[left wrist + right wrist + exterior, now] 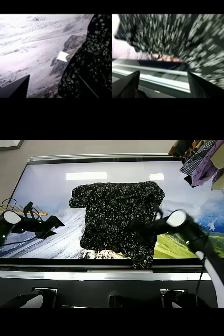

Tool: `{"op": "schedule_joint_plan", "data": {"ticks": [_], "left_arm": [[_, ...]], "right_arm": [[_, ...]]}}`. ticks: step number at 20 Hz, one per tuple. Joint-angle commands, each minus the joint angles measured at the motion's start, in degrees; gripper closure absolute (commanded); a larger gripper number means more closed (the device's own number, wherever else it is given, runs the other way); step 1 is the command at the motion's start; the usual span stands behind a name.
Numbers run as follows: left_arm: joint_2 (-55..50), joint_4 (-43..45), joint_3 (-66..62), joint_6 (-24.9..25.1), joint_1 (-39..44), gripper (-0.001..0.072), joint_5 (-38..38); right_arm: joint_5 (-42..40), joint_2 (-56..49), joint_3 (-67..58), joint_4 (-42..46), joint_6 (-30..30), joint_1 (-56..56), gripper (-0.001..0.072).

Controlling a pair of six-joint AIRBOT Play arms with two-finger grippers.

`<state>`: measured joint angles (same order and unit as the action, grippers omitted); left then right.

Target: Fold the clothes and pants, and hang the long-sleeved shirts on hangers.

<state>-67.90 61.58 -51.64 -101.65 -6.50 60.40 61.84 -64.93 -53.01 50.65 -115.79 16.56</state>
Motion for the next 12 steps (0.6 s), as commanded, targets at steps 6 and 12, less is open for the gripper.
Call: {"op": "schedule_joint_plan", "data": {"ticks": [6, 12], "left_arm": [[1.9, -2.6, 5.0, -0.4, -0.1, 0.0015, -2.0], [1.9, -2.7, 5.0, -0.4, 0.0, 0.0015, -2.0]], "right_arm": [[-18.4, -6.0, 7.7, 6.4, -22.1, 17.0, 0.0018], [-23.0, -10.6, 7.7, 13.0, -31.4, 16.9, 0.0089]]}}
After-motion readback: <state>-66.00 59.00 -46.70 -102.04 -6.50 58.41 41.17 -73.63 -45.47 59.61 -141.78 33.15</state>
